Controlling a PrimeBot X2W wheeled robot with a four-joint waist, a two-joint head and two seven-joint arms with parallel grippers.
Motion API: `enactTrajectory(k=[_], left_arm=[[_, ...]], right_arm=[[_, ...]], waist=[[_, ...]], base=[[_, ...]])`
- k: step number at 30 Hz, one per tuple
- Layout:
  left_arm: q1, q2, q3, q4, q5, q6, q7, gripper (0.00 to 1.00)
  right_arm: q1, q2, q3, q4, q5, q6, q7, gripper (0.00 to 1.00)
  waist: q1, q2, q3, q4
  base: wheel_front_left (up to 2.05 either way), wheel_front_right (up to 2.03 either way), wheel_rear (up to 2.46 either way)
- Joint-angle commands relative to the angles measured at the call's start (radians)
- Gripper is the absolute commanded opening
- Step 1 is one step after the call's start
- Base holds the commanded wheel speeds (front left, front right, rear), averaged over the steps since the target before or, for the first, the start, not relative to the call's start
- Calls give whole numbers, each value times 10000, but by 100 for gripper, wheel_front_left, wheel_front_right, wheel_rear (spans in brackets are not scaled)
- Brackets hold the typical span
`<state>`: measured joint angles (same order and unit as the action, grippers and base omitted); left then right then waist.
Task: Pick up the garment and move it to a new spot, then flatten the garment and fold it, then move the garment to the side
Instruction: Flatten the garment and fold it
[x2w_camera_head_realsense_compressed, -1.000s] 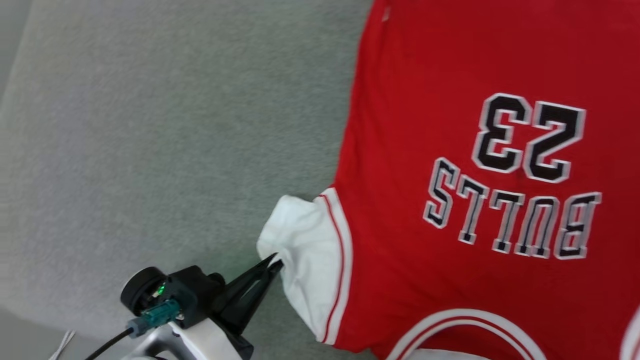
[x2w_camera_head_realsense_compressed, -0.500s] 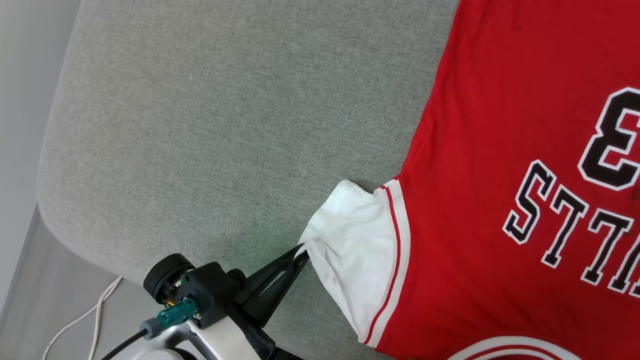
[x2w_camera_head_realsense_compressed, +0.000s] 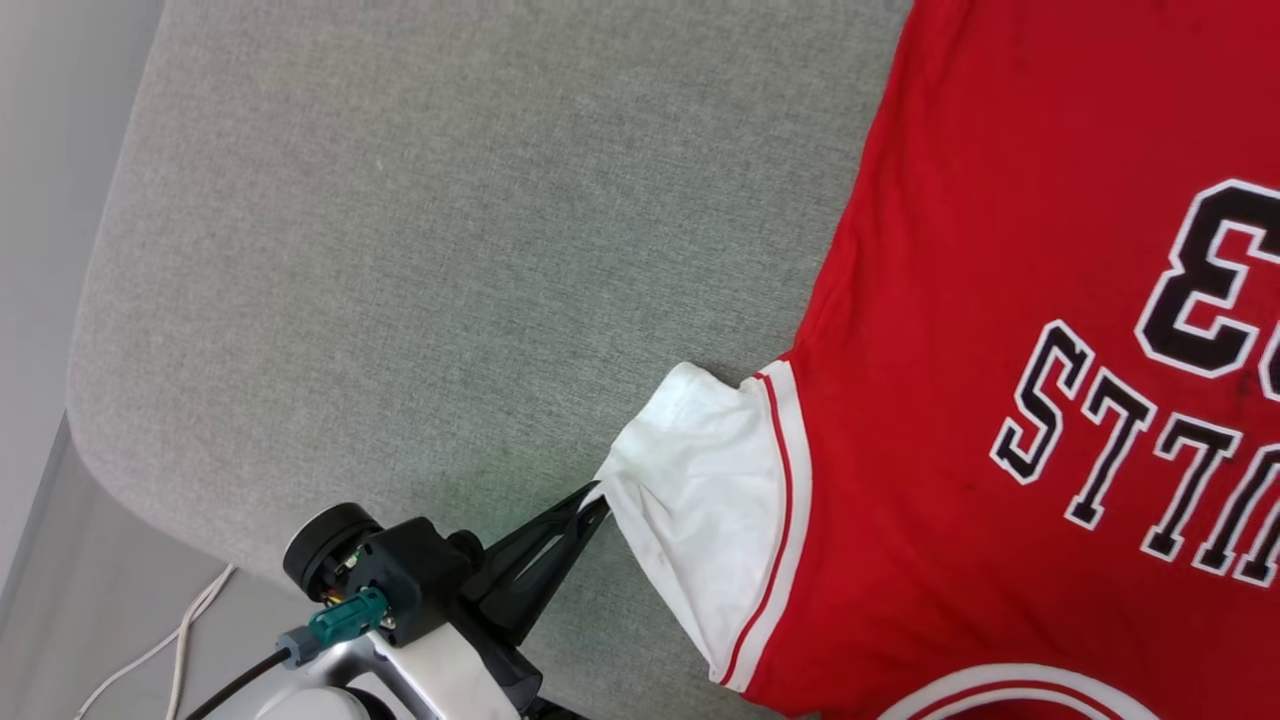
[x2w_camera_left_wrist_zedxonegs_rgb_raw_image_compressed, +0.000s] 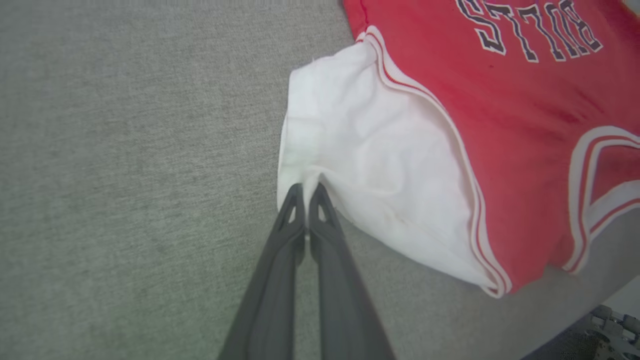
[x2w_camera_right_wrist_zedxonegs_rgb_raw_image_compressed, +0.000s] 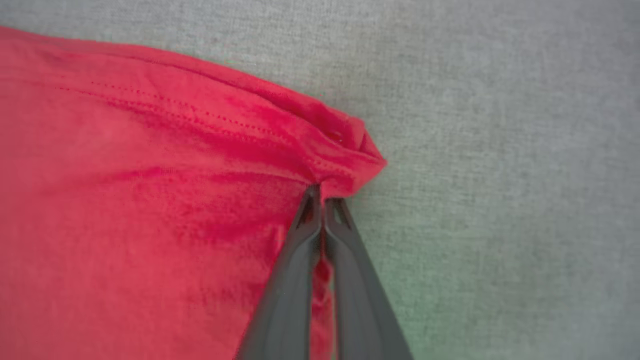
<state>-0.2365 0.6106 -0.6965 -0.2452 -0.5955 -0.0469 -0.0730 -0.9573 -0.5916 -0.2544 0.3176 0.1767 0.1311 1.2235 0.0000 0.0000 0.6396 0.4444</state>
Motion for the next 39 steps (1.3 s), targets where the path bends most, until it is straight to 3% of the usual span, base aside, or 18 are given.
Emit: enactTrajectory(k=[1, 11, 19, 28, 31, 39], left_arm=[[-147, -18, 69, 54, -60, 25, -62, 0], [275, 224, 241, 335, -157, 385, -45, 0], [1060, 406, 702, 332, -587, 1115, -179, 0], [1731, 602, 927, 546, -923, 1533, -287, 0], [2116, 537, 1217, 614, -1176, 1902, -486, 0], [2473, 244, 1352, 789, -1404, 2257, -793, 0]], right_arm=[[731, 94, 23, 345, -12, -7, 264, 0], [2385, 318, 808, 123, 979, -6, 21, 0], [4829, 150, 1960, -891, 2439, -6, -773, 0], [7629, 407, 1774, -1802, 3147, -6, -1618, 0], [9211, 393, 1587, -2443, 3194, -6, -1892, 0], [10886, 1136, 1328, -2825, 3428, -6, -2587, 0]], waist=[[0, 0, -264, -233], [0, 0, -1825, -1384], [0, 0, -3243, -2641], [0, 0, -4229, -3572], [0, 0, -4598, -3919], [0, 0, -4922, -4207]], base=[[0, 0, 0], [0, 0, 0], [0, 0, 0], [0, 0, 0], [0, 0, 0], [0, 0, 0]])
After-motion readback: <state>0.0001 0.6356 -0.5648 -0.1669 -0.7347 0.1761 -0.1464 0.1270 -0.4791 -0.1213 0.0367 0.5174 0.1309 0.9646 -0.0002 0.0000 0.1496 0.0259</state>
